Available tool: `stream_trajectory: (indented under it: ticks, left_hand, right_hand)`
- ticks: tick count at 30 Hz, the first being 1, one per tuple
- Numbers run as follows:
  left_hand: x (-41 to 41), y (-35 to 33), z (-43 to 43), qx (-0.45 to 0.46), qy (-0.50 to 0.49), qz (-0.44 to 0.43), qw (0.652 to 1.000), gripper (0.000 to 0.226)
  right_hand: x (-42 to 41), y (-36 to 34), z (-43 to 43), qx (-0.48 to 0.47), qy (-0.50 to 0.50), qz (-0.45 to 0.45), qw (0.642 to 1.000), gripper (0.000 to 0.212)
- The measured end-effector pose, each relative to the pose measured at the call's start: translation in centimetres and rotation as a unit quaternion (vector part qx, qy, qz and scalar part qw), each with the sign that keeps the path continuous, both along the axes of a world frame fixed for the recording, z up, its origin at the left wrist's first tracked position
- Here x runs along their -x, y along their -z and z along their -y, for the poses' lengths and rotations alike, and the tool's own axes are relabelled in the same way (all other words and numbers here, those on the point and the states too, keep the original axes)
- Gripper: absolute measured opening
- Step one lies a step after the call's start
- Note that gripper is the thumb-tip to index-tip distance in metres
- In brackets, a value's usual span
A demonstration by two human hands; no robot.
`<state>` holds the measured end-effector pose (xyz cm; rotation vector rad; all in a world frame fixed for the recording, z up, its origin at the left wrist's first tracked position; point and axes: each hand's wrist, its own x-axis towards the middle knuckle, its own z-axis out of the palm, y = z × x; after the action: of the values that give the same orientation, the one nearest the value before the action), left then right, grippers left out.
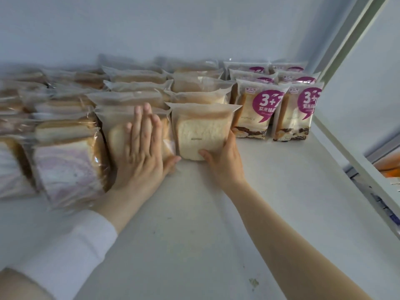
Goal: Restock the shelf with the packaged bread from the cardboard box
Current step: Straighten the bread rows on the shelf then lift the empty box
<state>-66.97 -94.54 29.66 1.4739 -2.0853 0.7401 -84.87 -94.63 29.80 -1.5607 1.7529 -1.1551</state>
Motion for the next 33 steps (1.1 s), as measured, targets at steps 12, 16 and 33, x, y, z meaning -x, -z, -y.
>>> stream_trajectory:
  ticks: [12, 16, 33]
  left_hand:
    - [0.2, 0.0, 0.9, 0.057, 0.014, -0.023, 0.998, 0.078]
    - [0.4, 0.0, 1.5, 0.058, -0.011, 0.014, 0.998, 0.077]
    - [4.6, -7.4, 4.1, -0.148, 0.166, 0.028, 0.975, 0.071]
  right_hand:
    - [0.7, -0.2, 0.5, -0.003, -0.009, 0.022, 1.0, 0.079]
    - [0.0, -0.2, 1.1, -0.006, 0.011, 0.015, 1.0, 0.073]
    - [1.9, -0.3, -0.9, 0.005, 0.049, -0.003, 0.999, 0.045]
